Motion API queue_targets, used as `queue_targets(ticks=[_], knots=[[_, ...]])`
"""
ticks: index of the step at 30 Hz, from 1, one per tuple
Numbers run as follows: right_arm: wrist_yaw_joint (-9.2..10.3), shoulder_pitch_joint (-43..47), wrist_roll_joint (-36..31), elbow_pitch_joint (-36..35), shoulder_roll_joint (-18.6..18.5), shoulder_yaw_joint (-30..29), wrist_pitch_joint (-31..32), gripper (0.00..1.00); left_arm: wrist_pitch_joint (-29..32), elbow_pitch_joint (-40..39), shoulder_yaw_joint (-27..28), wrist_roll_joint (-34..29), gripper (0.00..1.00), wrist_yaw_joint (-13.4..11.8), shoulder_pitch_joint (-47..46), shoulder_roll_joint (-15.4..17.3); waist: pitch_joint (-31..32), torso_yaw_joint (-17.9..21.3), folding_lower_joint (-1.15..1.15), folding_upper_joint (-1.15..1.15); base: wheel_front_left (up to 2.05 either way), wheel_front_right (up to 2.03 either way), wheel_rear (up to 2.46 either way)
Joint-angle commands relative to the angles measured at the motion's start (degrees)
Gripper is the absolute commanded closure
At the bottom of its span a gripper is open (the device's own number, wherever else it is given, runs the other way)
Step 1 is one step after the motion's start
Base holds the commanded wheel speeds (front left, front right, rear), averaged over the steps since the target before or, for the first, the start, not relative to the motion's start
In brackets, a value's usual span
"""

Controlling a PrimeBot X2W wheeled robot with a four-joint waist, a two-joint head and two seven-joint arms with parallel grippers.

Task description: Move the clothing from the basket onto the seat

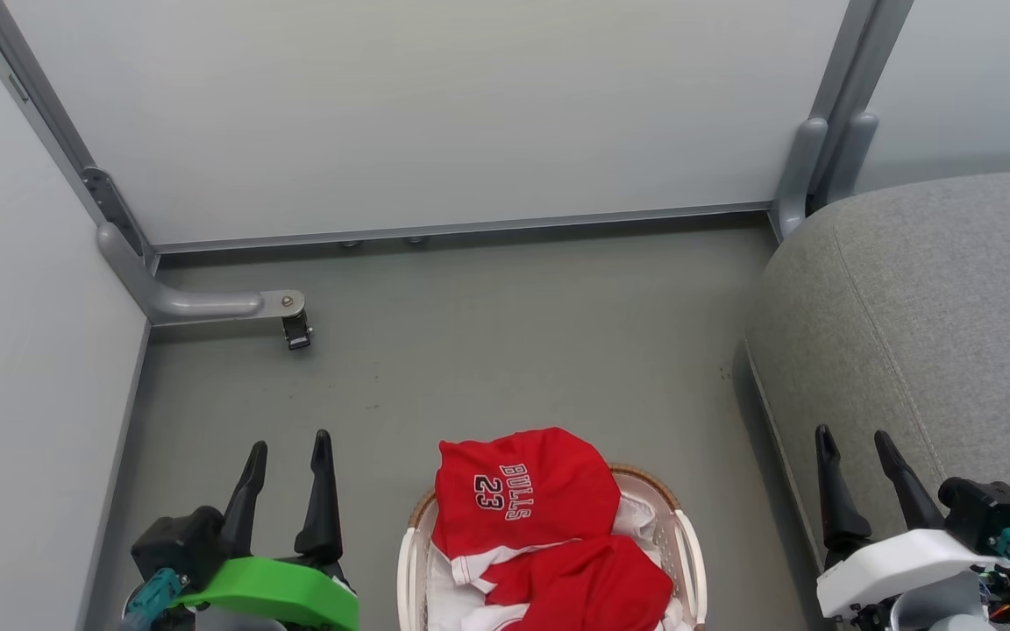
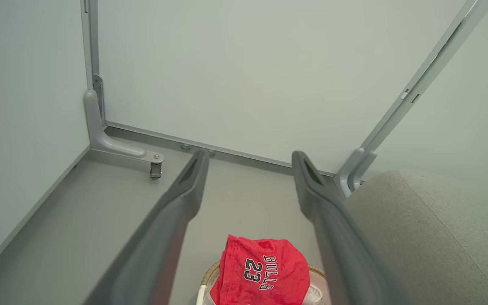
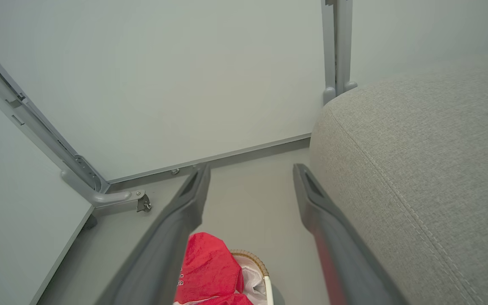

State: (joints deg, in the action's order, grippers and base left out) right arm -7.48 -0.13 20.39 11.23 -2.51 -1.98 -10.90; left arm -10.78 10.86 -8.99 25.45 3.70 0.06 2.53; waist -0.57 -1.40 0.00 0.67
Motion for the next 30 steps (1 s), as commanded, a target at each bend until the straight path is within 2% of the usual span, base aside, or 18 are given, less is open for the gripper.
queue_targets(ticks=[1,30], knots=[[-0.02,0.6,-1.61,-0.09,-0.36,0.02,-0.52,0.0,-0.64,-0.31,-0.15,-1.24,0.0,-0.27,0.33,0.41,-0.03,-0.04,0.0,-0.48,0.0,0.0,0.0],[-0.01,1.57,-14.69,-0.75,-0.5,-0.55,-3.78,0.0,-3.94,2.45,-2.03,-11.06,0.0,-1.18,0.91,0.49,-0.27,-0.87,0.0,-0.63,0.0,0.0,0.0]])
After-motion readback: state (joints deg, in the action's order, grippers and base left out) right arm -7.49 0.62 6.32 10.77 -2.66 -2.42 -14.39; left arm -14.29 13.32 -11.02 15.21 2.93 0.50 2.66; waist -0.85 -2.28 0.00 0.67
